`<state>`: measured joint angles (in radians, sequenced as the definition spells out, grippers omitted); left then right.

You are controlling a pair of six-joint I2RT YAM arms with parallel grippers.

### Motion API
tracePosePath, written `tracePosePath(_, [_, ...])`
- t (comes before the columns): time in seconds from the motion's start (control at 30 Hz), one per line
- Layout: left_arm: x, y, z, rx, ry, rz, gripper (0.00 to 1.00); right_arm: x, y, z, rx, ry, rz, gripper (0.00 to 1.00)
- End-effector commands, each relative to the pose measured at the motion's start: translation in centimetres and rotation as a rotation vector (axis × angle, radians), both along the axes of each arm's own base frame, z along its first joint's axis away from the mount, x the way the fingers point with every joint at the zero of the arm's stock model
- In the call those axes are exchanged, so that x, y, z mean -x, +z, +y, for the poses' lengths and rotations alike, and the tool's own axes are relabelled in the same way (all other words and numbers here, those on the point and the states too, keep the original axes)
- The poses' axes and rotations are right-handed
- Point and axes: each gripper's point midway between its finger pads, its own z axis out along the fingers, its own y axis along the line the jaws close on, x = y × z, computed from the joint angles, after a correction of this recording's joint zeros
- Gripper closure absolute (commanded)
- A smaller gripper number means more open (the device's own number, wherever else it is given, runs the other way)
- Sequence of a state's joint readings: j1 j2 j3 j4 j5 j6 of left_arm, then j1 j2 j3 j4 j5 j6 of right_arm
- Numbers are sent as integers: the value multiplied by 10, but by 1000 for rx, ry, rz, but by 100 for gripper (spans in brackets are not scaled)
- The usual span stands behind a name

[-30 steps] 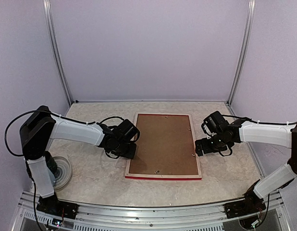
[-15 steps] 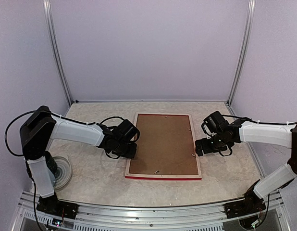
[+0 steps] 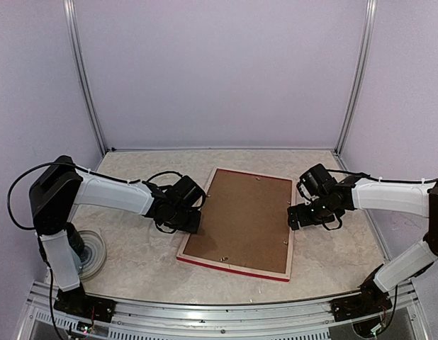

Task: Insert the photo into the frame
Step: Press the fastener onto the backboard.

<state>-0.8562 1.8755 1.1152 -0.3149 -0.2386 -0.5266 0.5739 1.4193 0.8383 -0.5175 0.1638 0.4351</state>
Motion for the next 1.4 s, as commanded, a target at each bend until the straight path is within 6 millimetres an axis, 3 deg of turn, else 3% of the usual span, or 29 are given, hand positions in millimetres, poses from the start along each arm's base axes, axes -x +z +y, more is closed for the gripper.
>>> tracePosePath(0.0, [3, 5, 9, -44, 8, 26, 49, 2, -8, 4, 1, 5, 22, 1])
tracePosePath(0.17, [-1, 24, -1, -20, -5, 13, 49, 2, -7, 5, -10, -11, 22, 1])
tracePosePath(0.47, [23, -4, -1, -4, -28, 127, 55, 12, -18, -1, -20, -52, 52, 1])
tracePosePath(0.87, [15, -17, 1, -23, -5, 129, 65, 19, -29, -4, -26, -62, 71, 1])
tracePosePath(1.13, [14, -18, 3, -31, 5, 129, 81, 19, -36, 1, -34, -54, 90, 2])
tracePosePath(1.37, [14, -18, 4, -36, 7, 127, 82, 16, -37, 4, -37, -44, 95, 2])
